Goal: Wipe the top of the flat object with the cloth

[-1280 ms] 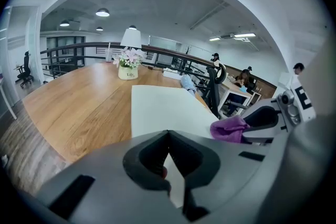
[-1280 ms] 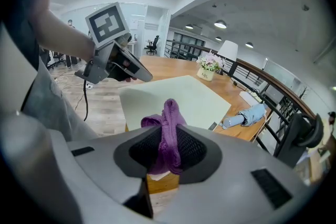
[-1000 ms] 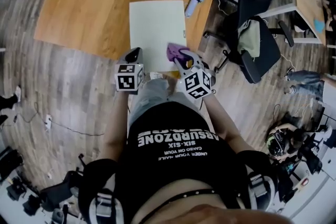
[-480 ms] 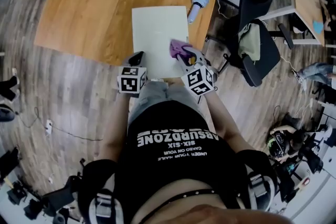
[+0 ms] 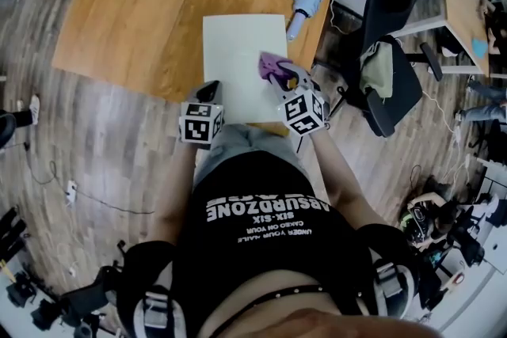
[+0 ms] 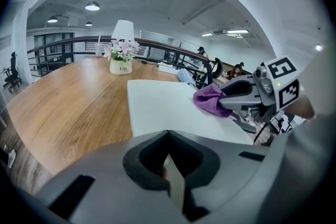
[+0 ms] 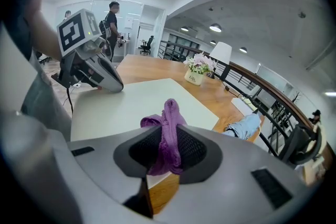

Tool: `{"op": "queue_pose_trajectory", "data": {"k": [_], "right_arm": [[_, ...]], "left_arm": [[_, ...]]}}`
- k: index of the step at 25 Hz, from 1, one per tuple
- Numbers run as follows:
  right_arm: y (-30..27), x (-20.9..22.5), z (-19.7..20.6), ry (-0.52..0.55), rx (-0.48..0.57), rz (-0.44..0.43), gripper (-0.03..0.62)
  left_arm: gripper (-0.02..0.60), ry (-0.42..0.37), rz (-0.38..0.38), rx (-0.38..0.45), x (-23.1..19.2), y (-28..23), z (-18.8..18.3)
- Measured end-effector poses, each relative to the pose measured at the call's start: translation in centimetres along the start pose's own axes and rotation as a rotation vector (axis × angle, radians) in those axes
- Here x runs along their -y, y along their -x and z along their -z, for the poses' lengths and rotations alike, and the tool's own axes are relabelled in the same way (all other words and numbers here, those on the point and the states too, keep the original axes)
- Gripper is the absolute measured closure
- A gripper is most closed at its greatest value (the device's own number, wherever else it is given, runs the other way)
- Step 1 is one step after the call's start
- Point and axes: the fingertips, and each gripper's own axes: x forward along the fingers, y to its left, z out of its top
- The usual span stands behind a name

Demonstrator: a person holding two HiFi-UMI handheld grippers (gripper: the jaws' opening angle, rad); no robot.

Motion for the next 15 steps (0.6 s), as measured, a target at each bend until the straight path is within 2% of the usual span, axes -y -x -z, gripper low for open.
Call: {"op": "queue_pose_trajectory", "data": {"k": [15], "right_arm": [[-3.1,3.8,-1.2,0.028,0.009,0.019,0.499]], "left_arm": [[0.566,-0.002,-0.002,-0.010,0.0,-0.3,0.2]]}}
